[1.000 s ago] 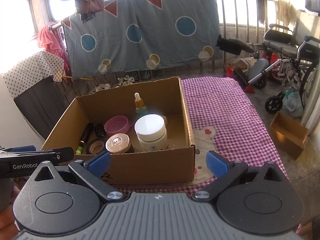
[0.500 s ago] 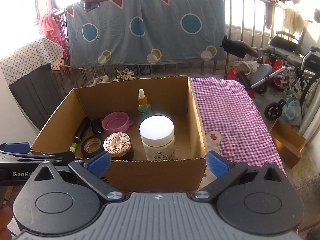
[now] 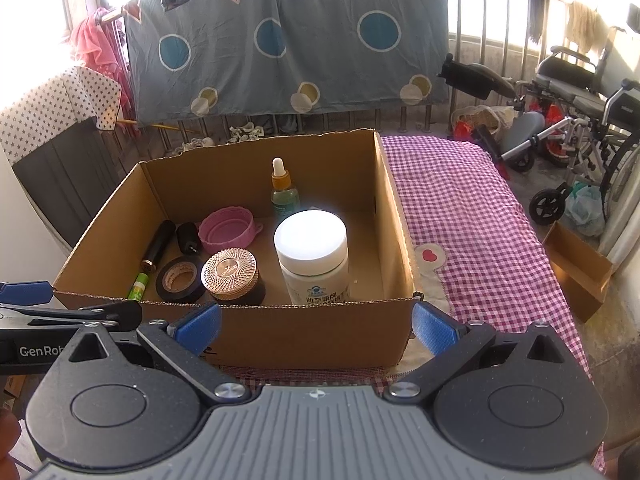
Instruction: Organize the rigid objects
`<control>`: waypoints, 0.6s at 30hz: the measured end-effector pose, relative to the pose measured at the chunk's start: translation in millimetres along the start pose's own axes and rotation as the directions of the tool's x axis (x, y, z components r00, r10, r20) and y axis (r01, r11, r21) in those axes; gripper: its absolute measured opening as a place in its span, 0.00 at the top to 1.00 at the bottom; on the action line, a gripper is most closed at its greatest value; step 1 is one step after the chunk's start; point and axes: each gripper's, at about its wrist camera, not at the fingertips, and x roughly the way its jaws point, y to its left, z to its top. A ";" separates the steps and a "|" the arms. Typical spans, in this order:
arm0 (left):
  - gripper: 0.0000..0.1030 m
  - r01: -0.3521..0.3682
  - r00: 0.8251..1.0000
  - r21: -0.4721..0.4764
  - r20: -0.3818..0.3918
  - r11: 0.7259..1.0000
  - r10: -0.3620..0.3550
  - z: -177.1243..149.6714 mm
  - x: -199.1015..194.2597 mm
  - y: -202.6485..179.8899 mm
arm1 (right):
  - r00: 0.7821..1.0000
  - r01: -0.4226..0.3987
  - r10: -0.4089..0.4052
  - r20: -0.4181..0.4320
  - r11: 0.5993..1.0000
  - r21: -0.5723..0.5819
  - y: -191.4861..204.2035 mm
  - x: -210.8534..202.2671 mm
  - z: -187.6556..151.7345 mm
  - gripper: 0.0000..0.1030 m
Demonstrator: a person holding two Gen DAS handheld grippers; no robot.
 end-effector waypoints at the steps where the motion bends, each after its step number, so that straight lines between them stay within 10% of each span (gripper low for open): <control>1: 0.01 0.000 1.000 0.000 -0.003 1.000 0.000 -0.2 0.1 0.1 | 1.000 0.003 -0.003 -0.001 1.000 -0.003 0.5 -0.3 -0.8 0.00; 18: 0.01 0.015 1.000 -0.008 -0.022 1.000 -0.015 -1.0 0.0 -0.5 | 1.000 0.021 -0.021 -0.001 1.000 -0.019 0.5 -4.1 -0.9 0.00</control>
